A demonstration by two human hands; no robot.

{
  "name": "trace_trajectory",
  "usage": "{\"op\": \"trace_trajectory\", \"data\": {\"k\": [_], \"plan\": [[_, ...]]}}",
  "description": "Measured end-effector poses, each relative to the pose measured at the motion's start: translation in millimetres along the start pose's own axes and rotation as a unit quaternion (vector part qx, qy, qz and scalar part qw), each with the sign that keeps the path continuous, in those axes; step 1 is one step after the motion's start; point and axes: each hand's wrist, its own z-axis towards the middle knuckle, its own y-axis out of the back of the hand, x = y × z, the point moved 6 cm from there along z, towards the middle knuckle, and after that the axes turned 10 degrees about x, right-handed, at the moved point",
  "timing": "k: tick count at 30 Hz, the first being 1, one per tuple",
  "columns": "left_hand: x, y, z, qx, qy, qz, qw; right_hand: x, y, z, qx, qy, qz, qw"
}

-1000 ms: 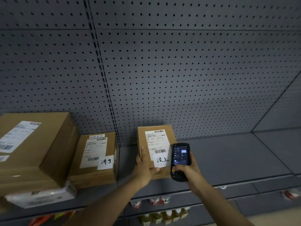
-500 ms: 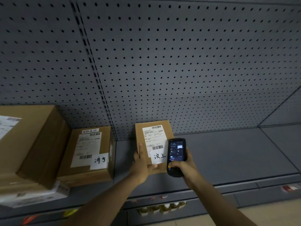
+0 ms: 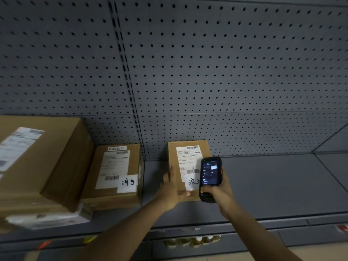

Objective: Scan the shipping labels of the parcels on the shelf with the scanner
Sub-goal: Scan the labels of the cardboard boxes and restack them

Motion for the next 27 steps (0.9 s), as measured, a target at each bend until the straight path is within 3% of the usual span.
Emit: {"op": "trace_trajectory", "data": {"k": [7,11,18,27], "plan": [[16,55,-45,-0.123,-0.101,0.080,0.984,26,-61,1,0.008,0.073,-0.025,0.997],[67,87,-63,-0.170,-0.018,0.105,0.980,25,-114,9,0.066,0.055,-0.013,0.996],[160,113,-87,-0.117,0.158,0.202,0.959,-2,-187,2,0.148,-0.024,0.015,0.989],[184,118,-93,-0.109,0.138,0.213,0.961,-20,-221,-8,0.182,-0.059,0.069,0.979]]}}
